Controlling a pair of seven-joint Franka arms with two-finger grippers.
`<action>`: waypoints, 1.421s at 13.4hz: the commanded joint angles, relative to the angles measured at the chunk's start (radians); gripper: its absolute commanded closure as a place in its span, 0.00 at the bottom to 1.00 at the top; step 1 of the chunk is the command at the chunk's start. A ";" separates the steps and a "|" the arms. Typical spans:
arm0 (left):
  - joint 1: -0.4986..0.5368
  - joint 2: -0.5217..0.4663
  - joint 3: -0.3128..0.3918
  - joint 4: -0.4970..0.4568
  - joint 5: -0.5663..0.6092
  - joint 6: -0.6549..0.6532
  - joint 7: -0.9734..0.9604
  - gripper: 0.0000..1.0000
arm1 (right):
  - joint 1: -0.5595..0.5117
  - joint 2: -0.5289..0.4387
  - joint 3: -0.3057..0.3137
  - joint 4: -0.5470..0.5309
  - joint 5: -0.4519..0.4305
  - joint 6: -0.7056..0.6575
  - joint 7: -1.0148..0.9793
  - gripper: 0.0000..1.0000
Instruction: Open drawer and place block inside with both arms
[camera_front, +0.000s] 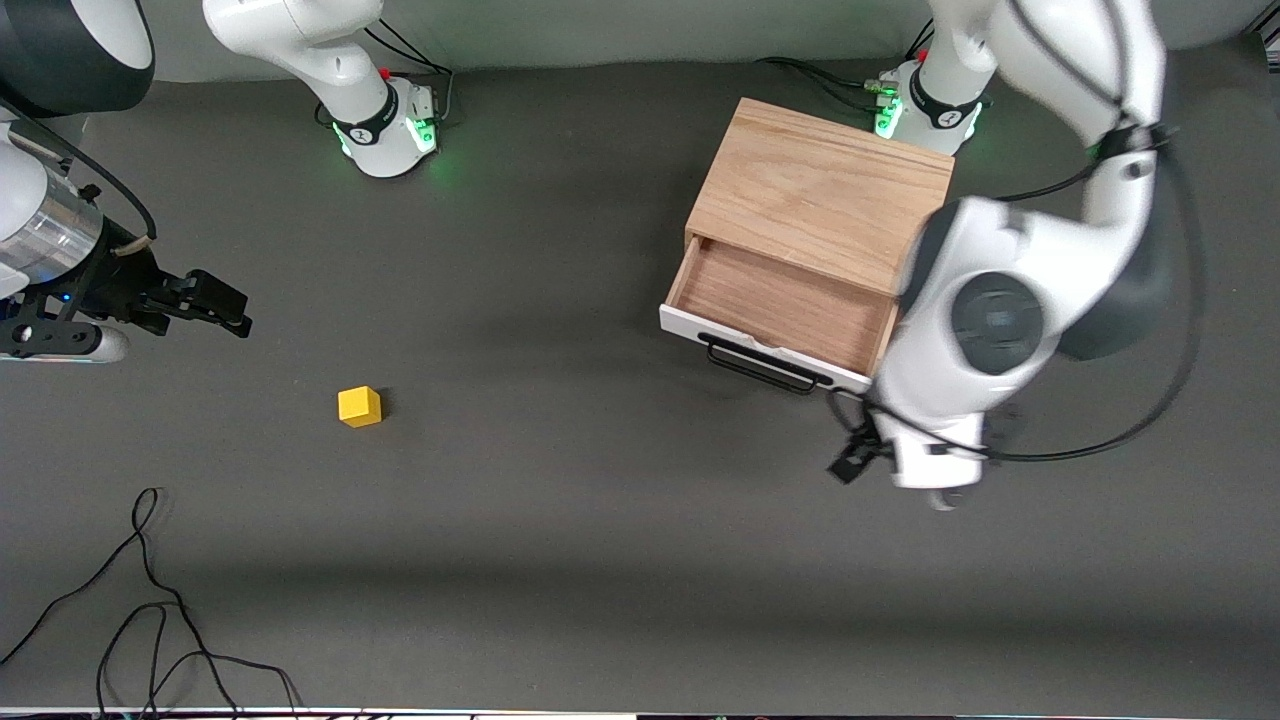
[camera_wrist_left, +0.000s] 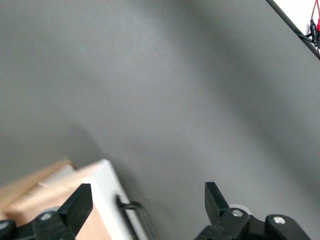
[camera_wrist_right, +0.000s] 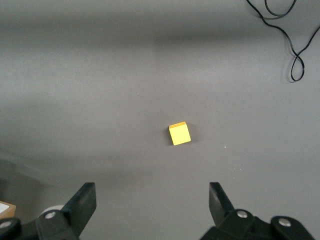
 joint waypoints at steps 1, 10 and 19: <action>0.060 -0.079 -0.003 -0.028 -0.012 -0.097 0.262 0.00 | 0.004 0.000 -0.001 0.023 0.006 -0.008 0.016 0.00; 0.282 -0.274 -0.003 -0.165 -0.012 -0.207 0.893 0.00 | -0.013 0.032 -0.018 0.011 -0.007 -0.017 0.029 0.00; 0.290 -0.455 -0.004 -0.343 -0.005 -0.116 0.997 0.00 | -0.015 0.105 -0.058 -0.024 0.001 0.022 -0.031 0.00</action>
